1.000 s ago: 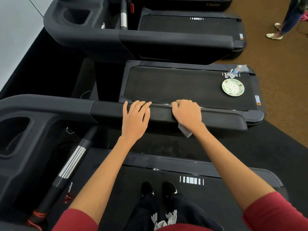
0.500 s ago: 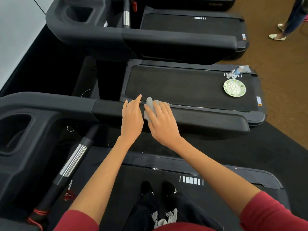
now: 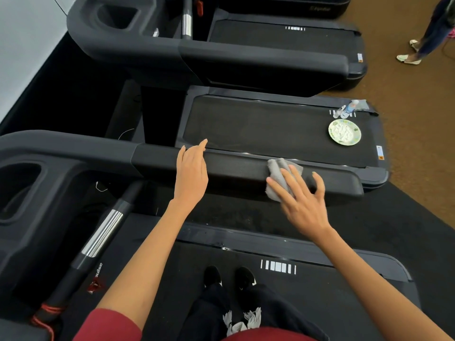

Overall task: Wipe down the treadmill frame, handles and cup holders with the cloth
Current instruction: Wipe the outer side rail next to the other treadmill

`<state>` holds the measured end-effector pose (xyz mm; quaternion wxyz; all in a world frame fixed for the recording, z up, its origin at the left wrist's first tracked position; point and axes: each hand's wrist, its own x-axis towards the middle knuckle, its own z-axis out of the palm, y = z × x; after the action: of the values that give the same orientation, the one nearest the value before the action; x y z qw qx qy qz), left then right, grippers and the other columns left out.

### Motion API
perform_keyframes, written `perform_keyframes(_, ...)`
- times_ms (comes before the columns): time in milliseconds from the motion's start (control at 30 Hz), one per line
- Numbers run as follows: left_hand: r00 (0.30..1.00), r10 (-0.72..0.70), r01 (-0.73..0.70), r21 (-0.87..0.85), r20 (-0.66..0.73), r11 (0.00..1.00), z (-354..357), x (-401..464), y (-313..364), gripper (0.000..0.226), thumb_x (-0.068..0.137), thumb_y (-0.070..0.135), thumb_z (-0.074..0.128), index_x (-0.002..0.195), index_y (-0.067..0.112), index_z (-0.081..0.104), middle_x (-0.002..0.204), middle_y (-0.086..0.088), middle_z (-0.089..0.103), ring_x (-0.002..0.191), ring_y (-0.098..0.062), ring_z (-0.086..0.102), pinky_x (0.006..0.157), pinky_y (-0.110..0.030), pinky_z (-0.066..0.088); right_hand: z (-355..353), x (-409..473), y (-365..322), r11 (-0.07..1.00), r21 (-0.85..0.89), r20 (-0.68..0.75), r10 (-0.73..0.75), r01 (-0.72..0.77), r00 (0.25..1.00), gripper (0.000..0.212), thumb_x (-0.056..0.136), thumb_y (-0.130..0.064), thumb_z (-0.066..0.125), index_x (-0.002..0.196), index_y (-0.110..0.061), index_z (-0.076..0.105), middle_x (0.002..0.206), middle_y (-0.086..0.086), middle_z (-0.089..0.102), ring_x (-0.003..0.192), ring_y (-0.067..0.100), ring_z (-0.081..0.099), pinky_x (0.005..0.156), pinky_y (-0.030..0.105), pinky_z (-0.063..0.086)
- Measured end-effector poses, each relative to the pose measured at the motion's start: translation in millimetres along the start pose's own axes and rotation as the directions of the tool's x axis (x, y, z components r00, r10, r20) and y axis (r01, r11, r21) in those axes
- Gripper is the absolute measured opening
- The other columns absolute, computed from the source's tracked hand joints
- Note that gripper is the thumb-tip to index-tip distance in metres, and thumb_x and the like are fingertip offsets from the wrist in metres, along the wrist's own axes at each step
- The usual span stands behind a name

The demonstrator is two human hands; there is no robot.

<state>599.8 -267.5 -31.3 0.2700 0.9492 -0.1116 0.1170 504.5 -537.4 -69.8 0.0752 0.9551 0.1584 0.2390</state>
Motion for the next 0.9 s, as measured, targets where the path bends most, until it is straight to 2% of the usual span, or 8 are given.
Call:
perform_keyframes(67, 1.000, 0.002, -0.002, 0.006, -0.002, 1.000, 0, 0, 0, 0.039, 0.096, -0.001, 0.038, 0.133, 0.004, 0.048, 0.094, -0.005, 0.059, 0.090, -0.017, 0.058, 0.117, -0.033, 0.015, -1, -16, 18, 1.000, 0.001, -0.018, 0.027, -0.027, 0.999, 0.063, 0.086, -0.018, 0.047, 0.146, -0.030, 0.031, 0.145, 0.010, 0.038, 0.137, 0.023, 0.037, 0.107, 0.053, 0.016)
perform_keyframes(200, 1.000, 0.009, -0.009, 0.025, 0.000, 1.000, 2, 1, -1, 0.039, 0.095, -0.003, 0.038, 0.132, 0.003, 0.049, 0.091, -0.005, 0.058, 0.087, -0.017, 0.057, 0.117, -0.032, 0.014, -6, -40, 48, 0.988, 0.100, -0.041, 0.119, -0.114, 0.992, 0.041, 0.101, -0.022, 0.026, 0.140, -0.023, 0.040, 0.141, 0.014, 0.039, 0.133, 0.029, 0.040, 0.106, 0.057, 0.020)
perform_keyframes(333, 1.000, 0.011, -0.011, 0.020, -0.013, 1.000, 2, 1, -1, 0.038, 0.095, -0.002, 0.037, 0.131, 0.003, 0.049, 0.092, -0.005, 0.059, 0.088, -0.017, 0.058, 0.117, -0.031, 0.013, -5, -42, 50, 0.950, 0.206, -0.094, 0.259, -0.236, 0.961, 0.034, 0.101, -0.019, 0.036, 0.132, -0.015, 0.048, 0.137, 0.019, 0.042, 0.132, 0.037, 0.041, 0.110, 0.059, 0.025)
perform_keyframes(400, 1.000, 0.020, -0.020, 0.012, -0.018, 1.000, 3, 0, -2, 0.038, 0.096, -0.002, 0.037, 0.131, 0.003, 0.049, 0.093, -0.006, 0.060, 0.090, -0.017, 0.058, 0.116, -0.031, 0.013, -3, -41, 45, 0.903, 0.248, -0.137, 0.391, -0.351, 0.910, 0.033, 0.098, -0.013, 0.041, 0.130, -0.011, 0.048, 0.136, 0.023, 0.044, 0.132, 0.039, 0.041, 0.111, 0.059, 0.025)
perform_keyframes(533, 0.999, 0.034, -0.034, 0.004, -0.016, 0.999, 3, 0, -4, 0.036, 0.097, 0.000, 0.038, 0.131, 0.004, 0.050, 0.095, -0.007, 0.061, 0.091, -0.018, 0.059, 0.116, -0.031, 0.014, -3, -30, 26, 0.738, 0.376, -0.193, 0.653, -0.560, 0.732, 0.034, 0.093, -0.006, 0.046, 0.127, -0.006, 0.052, 0.135, 0.026, 0.047, 0.130, 0.037, 0.041, 0.111, 0.057, 0.026)
perform_keyframes(633, 0.997, 0.073, -0.073, 0.018, 0.004, 0.997, 0, 0, -6, 0.037, 0.098, 0.013, 0.032, 0.127, 0.006, 0.054, 0.105, -0.007, 0.063, 0.103, -0.020, 0.059, 0.116, -0.034, 0.017, -6, -9, 14, 0.658, 0.435, -0.213, 0.739, -0.615, 0.640, 0.031, 0.090, -0.006, 0.051, 0.119, -0.006, 0.061, 0.128, 0.023, 0.052, 0.124, 0.037, 0.045, 0.108, 0.057, 0.027)
perform_keyframes(767, 0.991, 0.133, -0.134, 0.106, 0.014, 0.985, 1, -5, -8, 0.039, 0.098, 0.029, 0.033, 0.123, 0.012, 0.058, 0.122, -0.004, 0.062, 0.121, -0.020, 0.052, 0.115, -0.045, 0.019, -7, 15, -1, 0.684, 0.423, -0.207, 0.712, -0.595, 0.671, 0.027, 0.084, -0.009, 0.056, 0.108, -0.009, 0.067, 0.121, 0.018, 0.057, 0.121, 0.035, 0.048, 0.108, 0.056, 0.028)
perform_keyframes(900, 0.988, 0.150, -0.151, 0.155, 0.022, 0.976, 3, -8, -13, 0.043, 0.100, 0.033, 0.031, 0.128, 0.013, 0.056, 0.128, -0.004, 0.059, 0.126, -0.021, 0.048, 0.114, -0.050, 0.017, -5, 28, -28, 0.793, 0.426, -0.194, 0.551, -0.436, 0.812, 0.032, 0.086, -0.018, 0.052, 0.114, -0.011, 0.068, 0.127, 0.019, 0.055, 0.125, 0.035, 0.048, 0.110, 0.056, 0.027)
